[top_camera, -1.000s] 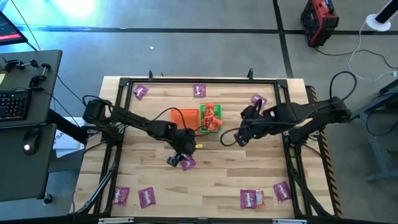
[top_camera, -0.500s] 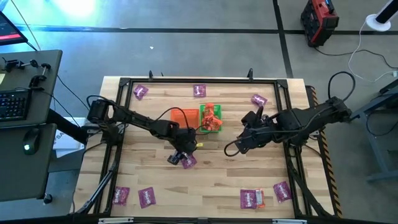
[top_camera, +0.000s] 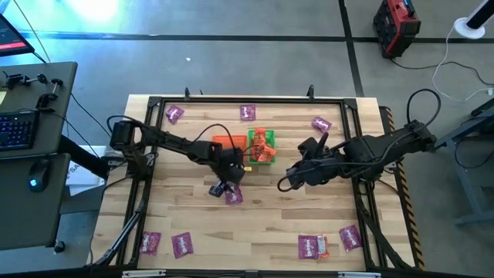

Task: Sort candy by brand, put in halloween buckets
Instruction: Put the violet candy into the orange bin

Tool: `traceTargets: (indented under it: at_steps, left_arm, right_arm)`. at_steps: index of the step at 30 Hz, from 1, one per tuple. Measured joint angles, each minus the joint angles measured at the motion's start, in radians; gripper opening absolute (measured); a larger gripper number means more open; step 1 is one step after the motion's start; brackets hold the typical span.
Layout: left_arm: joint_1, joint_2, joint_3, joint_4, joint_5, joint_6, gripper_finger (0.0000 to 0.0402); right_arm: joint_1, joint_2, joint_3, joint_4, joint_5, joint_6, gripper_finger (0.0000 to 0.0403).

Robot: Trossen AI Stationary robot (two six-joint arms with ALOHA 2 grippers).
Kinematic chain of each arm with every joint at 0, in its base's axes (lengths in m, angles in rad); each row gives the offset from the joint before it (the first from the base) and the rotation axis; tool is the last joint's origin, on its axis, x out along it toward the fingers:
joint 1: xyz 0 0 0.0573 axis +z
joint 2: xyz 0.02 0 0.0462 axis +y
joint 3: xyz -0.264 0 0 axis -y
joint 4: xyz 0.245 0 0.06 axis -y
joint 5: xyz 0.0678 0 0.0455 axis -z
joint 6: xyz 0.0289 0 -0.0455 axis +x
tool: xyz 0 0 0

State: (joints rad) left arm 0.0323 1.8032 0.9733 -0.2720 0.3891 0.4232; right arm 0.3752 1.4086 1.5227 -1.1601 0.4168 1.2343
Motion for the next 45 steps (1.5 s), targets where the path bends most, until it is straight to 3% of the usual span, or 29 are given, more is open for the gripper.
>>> traceTargets:
  at_steps: [6,14,27,34,40,45]
  left_arm:
    - [0.023,-0.009,0.000,0.029,0.050,-0.105,0.0181]
    - [0.010,0.000,-0.011,0.042,-0.020,0.047,0.0181]
    - [0.021,0.083,-0.007,0.083,0.002,-0.004,0.0177]
    - [0.020,0.053,-0.009,0.061,-0.019,-0.003,0.0119]
    - [0.019,0.005,-0.010,0.050,-0.021,-0.011,0.0018]
    - [0.019,-0.047,-0.010,0.046,-0.021,-0.046,0.0005]
  right_arm:
    - [0.000,0.001,0.000,0.027,0.001,0.000,0.0216]
    - [-0.002,0.001,0.000,0.028,0.054,0.000,0.0216]
    - [-0.002,0.001,0.000,0.034,0.059,-0.002,0.0216]
    - [-0.002,0.001,0.000,0.032,0.061,-0.004,0.0216]
    - [-0.002,0.001,0.000,0.027,0.080,-0.004,0.0216]
    - [-0.002,0.001,0.000,0.026,0.081,-0.004,0.0216]
